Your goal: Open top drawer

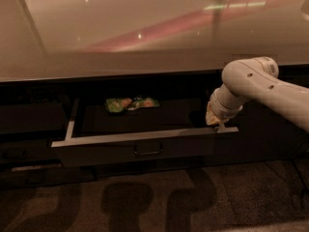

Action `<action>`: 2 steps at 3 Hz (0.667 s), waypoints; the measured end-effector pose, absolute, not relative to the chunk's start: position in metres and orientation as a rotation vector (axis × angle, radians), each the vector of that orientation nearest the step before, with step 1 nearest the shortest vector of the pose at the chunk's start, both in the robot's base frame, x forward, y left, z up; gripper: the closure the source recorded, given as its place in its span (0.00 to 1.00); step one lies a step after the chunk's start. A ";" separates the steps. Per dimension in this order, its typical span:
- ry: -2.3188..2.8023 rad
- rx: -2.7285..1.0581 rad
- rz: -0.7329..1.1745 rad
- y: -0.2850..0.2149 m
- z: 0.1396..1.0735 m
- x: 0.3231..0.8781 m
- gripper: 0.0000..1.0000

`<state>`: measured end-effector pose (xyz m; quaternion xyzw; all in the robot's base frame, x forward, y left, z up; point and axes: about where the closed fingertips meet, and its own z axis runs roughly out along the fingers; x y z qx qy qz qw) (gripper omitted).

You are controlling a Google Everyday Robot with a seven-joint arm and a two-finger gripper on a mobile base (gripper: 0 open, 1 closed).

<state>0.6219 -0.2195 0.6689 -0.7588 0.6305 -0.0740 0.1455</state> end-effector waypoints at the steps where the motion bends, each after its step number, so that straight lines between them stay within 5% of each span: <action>1: 1.820 -2.170 -0.223 -0.223 0.670 0.610 0.13; 2: 1.821 -2.154 -0.224 -0.225 0.671 0.604 0.00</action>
Offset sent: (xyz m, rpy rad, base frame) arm -0.0442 -0.0189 0.0014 0.0450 -0.0560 -0.0482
